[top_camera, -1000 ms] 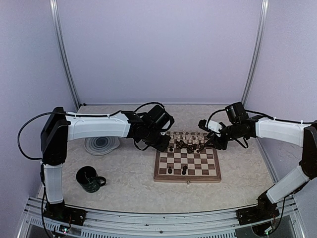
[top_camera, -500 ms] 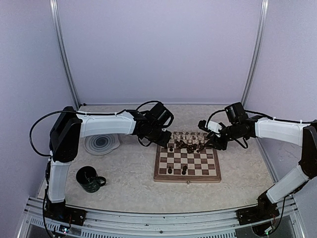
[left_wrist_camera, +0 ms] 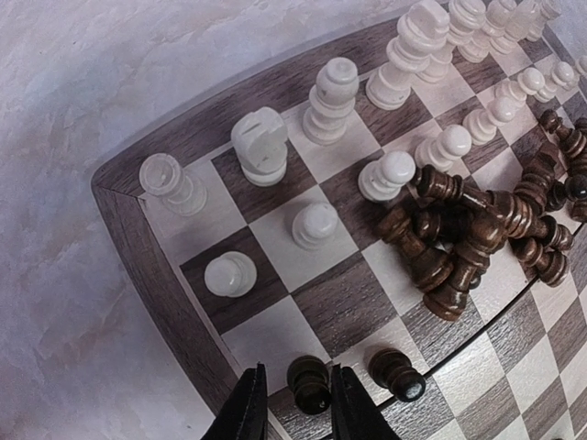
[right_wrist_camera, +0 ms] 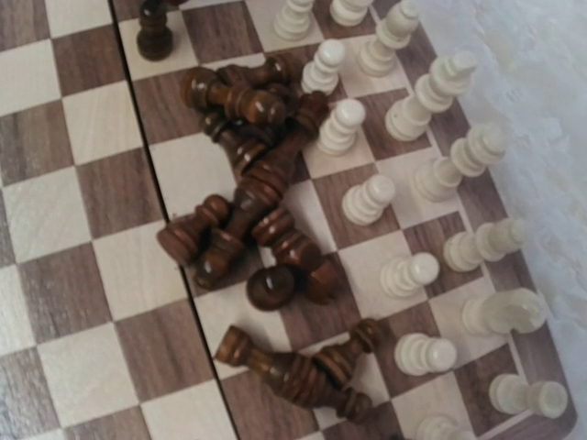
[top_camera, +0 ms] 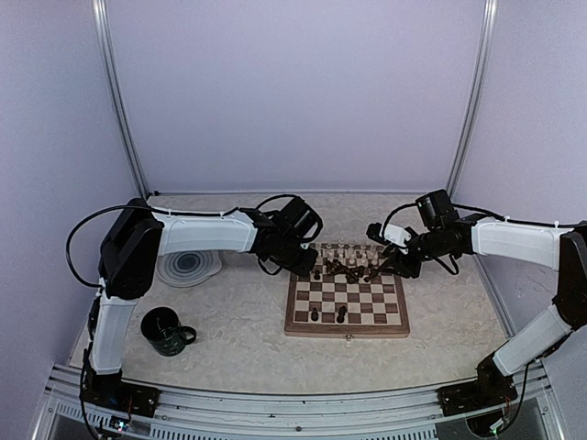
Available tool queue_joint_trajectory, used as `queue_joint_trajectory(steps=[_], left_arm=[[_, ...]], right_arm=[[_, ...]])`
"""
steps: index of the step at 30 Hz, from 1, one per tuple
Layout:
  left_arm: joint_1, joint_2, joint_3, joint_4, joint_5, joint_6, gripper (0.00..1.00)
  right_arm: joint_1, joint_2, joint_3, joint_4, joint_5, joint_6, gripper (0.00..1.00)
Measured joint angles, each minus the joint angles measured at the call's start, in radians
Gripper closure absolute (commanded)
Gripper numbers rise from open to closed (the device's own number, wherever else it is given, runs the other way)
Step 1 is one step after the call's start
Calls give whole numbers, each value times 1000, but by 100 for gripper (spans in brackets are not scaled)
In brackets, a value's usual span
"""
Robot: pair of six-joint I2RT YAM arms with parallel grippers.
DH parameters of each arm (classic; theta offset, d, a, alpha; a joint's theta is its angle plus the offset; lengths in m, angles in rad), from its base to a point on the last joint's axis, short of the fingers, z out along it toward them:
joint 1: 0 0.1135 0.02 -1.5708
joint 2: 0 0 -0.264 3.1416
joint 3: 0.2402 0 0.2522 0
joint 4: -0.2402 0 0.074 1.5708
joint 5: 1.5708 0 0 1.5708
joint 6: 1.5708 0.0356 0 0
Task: Set up the chess pieces on the board
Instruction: Pick up the pawn from the chessboard, then place the pawn at h7.
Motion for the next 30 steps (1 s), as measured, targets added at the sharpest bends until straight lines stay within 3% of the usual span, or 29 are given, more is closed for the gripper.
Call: queue_joint_trajectory(steps=[9,16,26,30], left_arm=[[0,14,6,8,6,1,90],[-11,0,-14,16,-44,1,91],[-106,-244,-198,-8,-64,3,92],[-152,-268,-228,-8,-52,3,92]], right_arm=[[0,0,0,0,0,-3,57],[0,0,0,0,0,-4,57],[12,12,0,0,7,-8,57],[17,12,0,0,9,-9,57]])
